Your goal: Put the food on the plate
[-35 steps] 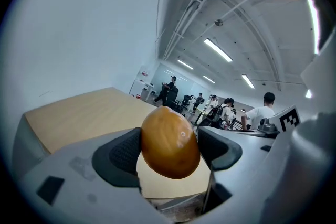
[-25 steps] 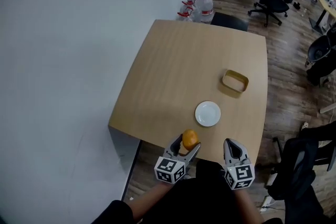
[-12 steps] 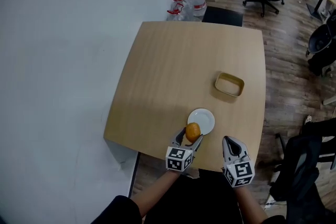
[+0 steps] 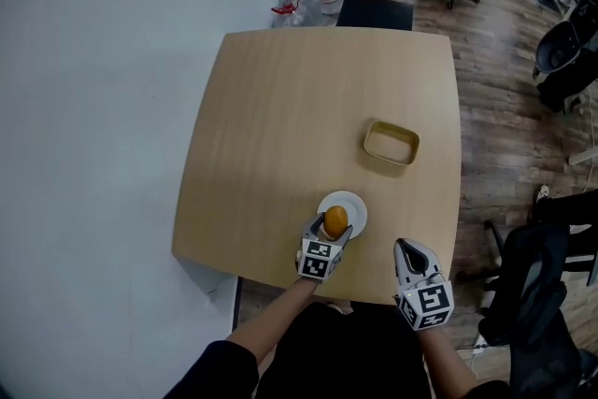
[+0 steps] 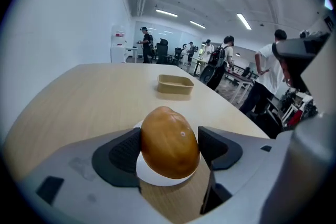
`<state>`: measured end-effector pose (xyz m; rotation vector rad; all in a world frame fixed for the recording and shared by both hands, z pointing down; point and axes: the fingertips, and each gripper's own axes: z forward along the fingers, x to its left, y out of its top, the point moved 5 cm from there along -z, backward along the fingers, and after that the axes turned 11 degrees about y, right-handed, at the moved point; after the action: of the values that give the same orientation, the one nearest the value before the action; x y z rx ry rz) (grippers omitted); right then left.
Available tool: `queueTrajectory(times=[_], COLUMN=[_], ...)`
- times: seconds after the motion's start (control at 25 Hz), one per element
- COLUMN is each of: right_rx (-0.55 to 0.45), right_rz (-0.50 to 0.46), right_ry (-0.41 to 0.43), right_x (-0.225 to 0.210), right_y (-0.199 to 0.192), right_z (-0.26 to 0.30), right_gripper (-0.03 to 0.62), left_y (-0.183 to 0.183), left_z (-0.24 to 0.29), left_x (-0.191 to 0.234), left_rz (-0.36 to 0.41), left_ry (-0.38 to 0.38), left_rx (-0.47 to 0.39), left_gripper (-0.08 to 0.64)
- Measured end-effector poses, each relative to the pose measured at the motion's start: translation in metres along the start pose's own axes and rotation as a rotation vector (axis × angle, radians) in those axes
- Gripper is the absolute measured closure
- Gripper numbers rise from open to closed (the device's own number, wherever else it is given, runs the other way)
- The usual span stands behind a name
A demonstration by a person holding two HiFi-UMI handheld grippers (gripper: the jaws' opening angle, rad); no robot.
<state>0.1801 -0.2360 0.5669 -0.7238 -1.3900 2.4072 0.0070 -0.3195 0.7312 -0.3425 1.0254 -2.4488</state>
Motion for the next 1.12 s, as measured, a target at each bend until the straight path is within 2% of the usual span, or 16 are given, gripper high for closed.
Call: queueTrajectory(times=[0.08, 0.28, 0.68, 0.92, 1.12], right_rx=[-0.003, 0.002, 0.020, 0.024, 0.014], right_rz=[0.002, -0.040, -0.023, -0.026, -0.050], right_ry=[0.002, -0.021, -0.033, -0.012, -0.001], right_x=[-0.003, -0.008, -0.022, -0.017, -0.003], right_y=[-0.002, -0.001, -0.008, -0.005, -0.003], right_z=[-0.001, -0.003, -0.002, -0.001, -0.004], right_gripper=[0.532, 0.532, 0.532, 0.532, 0.532], left_y=[-0.006, -0.021, -0.012, -0.001, 0.011], left_z=[0.010, 0.031, 0.045, 0.033, 0.005], left_x=[-0.004, -0.008, -0.007, -0.007, -0.007], left_rz=[0.050, 0.084, 0.077, 0.011, -0.014], left_ry=[-0.008, -0.009, -0.033, -0.049, -0.047], left_rx=[0.028, 0.084, 0.091, 0.037, -0.034], left_gripper=[0.241, 0.241, 0.236, 0.233, 0.232])
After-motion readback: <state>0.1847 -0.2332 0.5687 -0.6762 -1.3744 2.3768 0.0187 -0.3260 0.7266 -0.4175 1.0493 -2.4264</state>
